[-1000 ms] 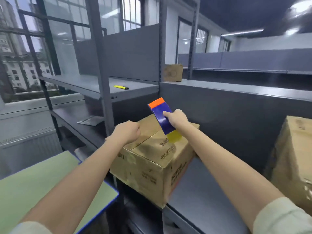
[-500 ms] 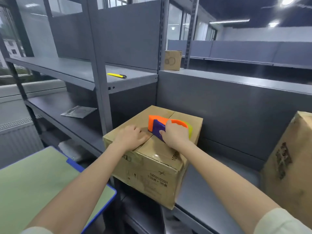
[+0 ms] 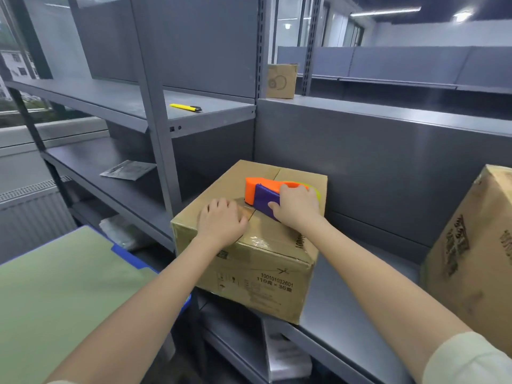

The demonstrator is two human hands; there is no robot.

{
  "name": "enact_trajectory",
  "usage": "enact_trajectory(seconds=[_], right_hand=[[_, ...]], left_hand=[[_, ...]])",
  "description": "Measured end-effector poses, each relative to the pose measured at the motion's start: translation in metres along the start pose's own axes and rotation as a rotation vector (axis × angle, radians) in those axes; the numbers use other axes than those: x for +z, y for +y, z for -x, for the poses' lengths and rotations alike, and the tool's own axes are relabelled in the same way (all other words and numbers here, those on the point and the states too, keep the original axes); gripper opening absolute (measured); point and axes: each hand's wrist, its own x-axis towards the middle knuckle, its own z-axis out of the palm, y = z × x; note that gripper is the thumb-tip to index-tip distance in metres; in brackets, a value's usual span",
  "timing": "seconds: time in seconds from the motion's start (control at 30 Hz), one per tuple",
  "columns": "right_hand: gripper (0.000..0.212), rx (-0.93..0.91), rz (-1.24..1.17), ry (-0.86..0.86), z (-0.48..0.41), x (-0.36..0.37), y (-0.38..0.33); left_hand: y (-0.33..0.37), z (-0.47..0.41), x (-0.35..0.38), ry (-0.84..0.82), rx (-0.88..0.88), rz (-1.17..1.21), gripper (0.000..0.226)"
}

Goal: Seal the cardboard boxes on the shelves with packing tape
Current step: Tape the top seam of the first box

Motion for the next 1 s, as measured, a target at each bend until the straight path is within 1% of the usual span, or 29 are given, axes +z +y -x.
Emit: enact_trajectory(seconds=[0.2, 0.27, 0.33, 0.4, 0.5, 0.57, 0.63, 0.73, 0.83, 0.93, 1.0], right_hand=[[0.035, 0.075, 0.002, -0.019, 0.018, -0.012, 0.027], [0.032, 0.121, 0.019, -0.036, 0.023, -0.016, 0.034], [0.029, 0.158, 0.012, -0.039, 0.028, -0.017, 0.039], [0.029, 0.186, -0.01, -0.006, 0.034, -0.013, 0.041], [0.038, 0.222, -0.034, 0.081, 0.043, -0.002, 0.035], [0.052, 0.224, -0.041, 0.141, 0.05, 0.006, 0.029], [0.064, 0.213, -0.038, 0.166, 0.054, 0.013, 0.024], [0.066, 0.206, -0.014, 0.18, 0.055, 0.018, 0.025], [0.066, 0.206, -0.022, 0.194, 0.052, 0.021, 0.028], [0.065, 0.19, -0.016, 0.197, 0.052, 0.023, 0.03], [0.063, 0.161, -0.015, 0.204, 0.053, 0.024, 0.035]], left_hand=[[0.049, 0.021, -0.01, -0.01, 0.022, -0.162, 0.041], [0.061, 0.029, -0.014, -0.012, 0.059, -0.207, 0.045], [0.066, 0.033, -0.018, -0.023, 0.107, -0.213, 0.054], [0.062, 0.033, -0.025, -0.03, 0.156, -0.175, 0.059], [0.043, 0.024, -0.033, -0.057, 0.235, -0.087, 0.053], [0.029, 0.016, -0.032, -0.138, 0.313, -0.015, 0.053], [0.015, 0.008, -0.027, -0.254, 0.358, 0.094, 0.058], [0.0, -0.002, -0.02, -0.354, 0.375, 0.223, 0.068], [-0.006, -0.004, -0.012, -0.324, 0.39, 0.24, 0.073], [-0.004, 0.001, -0.009, -0.276, 0.404, 0.163, 0.072], [0.001, 0.008, -0.011, -0.269, 0.379, 0.147, 0.071]])
